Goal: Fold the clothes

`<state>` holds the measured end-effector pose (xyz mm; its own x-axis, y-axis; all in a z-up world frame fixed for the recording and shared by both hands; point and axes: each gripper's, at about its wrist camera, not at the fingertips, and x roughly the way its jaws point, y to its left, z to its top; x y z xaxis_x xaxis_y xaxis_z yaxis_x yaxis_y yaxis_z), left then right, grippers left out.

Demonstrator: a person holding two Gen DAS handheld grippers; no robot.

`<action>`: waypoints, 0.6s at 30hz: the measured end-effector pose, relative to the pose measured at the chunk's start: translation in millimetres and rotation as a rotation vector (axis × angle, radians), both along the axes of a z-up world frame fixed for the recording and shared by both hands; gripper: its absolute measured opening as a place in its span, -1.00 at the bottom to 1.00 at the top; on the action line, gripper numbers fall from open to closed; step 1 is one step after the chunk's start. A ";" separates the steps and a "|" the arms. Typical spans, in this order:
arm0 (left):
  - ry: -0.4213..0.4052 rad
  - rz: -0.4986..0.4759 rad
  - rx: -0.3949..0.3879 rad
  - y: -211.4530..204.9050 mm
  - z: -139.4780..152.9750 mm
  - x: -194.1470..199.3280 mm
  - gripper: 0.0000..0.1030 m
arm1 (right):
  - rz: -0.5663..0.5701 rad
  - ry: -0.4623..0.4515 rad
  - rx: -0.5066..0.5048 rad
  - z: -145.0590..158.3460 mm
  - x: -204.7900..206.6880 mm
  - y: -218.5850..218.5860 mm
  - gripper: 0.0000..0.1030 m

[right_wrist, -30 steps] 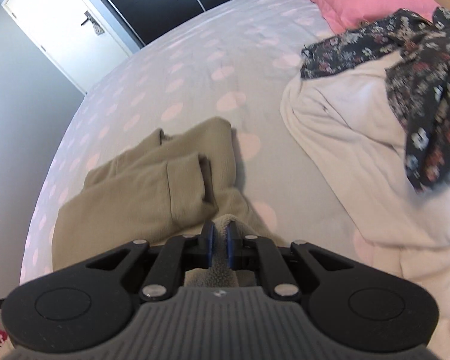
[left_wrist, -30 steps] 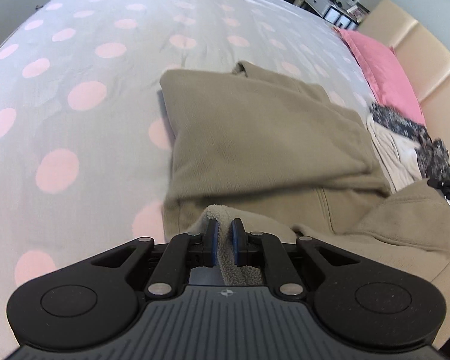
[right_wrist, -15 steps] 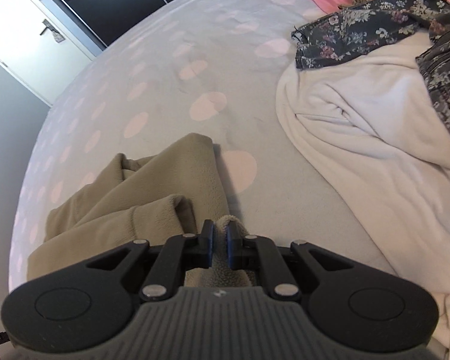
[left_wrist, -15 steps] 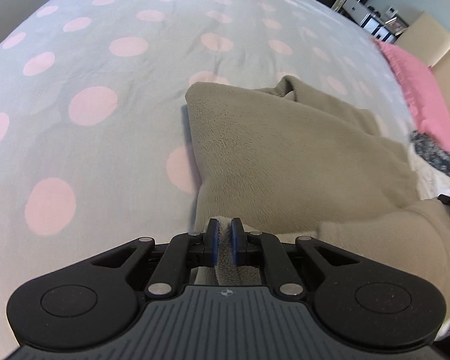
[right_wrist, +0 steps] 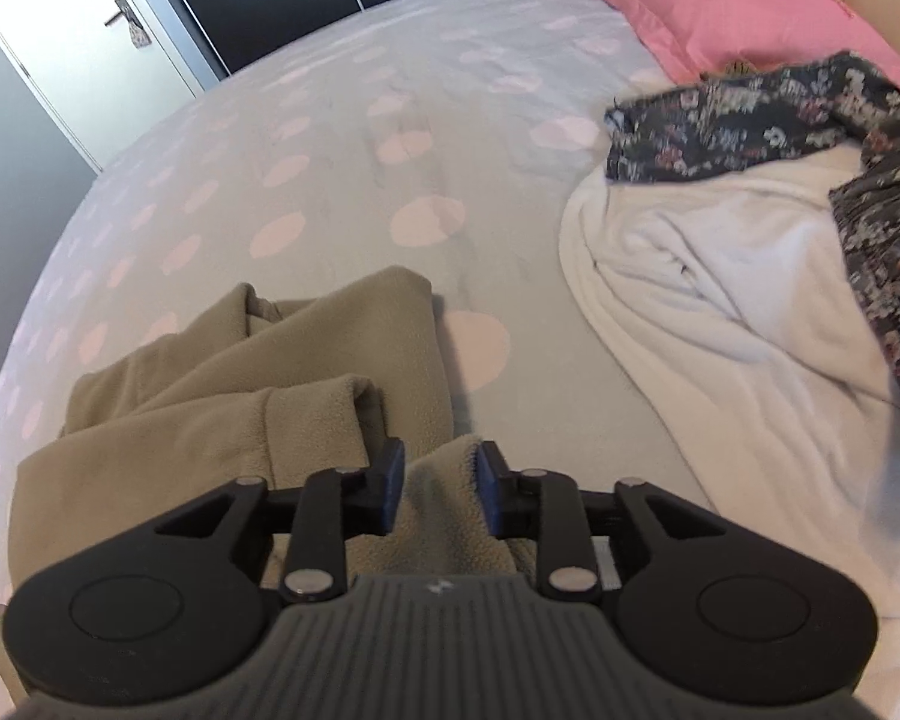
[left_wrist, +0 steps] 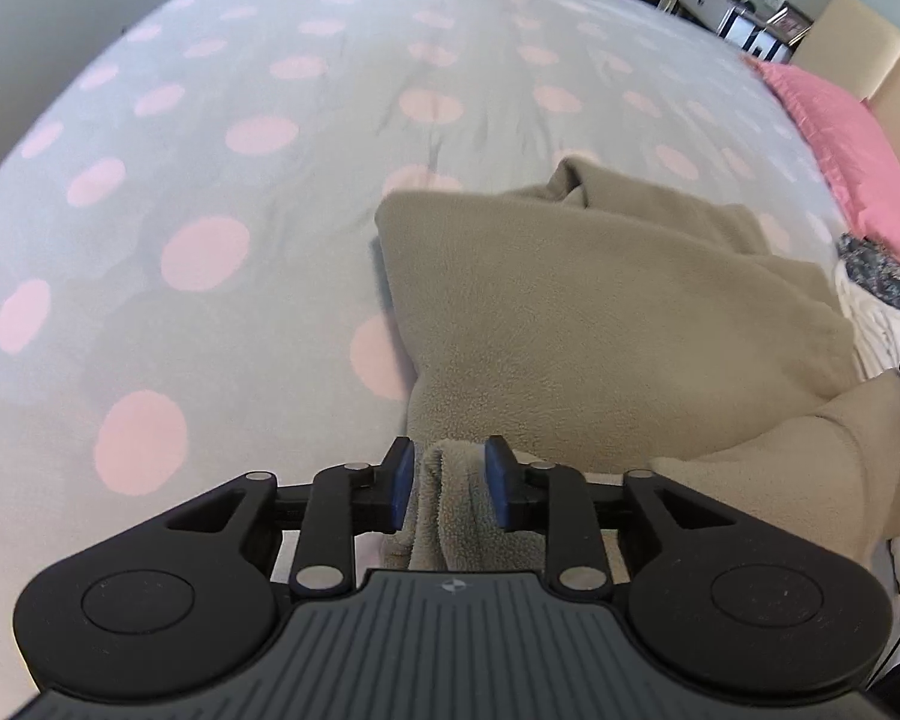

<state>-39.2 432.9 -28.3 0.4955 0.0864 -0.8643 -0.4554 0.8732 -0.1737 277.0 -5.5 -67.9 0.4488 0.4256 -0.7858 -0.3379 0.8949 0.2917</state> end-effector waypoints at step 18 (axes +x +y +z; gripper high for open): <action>-0.030 -0.101 0.093 -67.2 6.3 -63.3 -0.06 | 0.117 -0.077 -0.043 4.1 -81.1 -39.8 -0.06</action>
<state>-102.5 365.7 -22.0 0.5308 0.1145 -0.8397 -0.3606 0.9272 -0.1015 195.9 -45.4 -63.8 0.4580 0.4451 -0.7695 -0.4606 0.8592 0.2228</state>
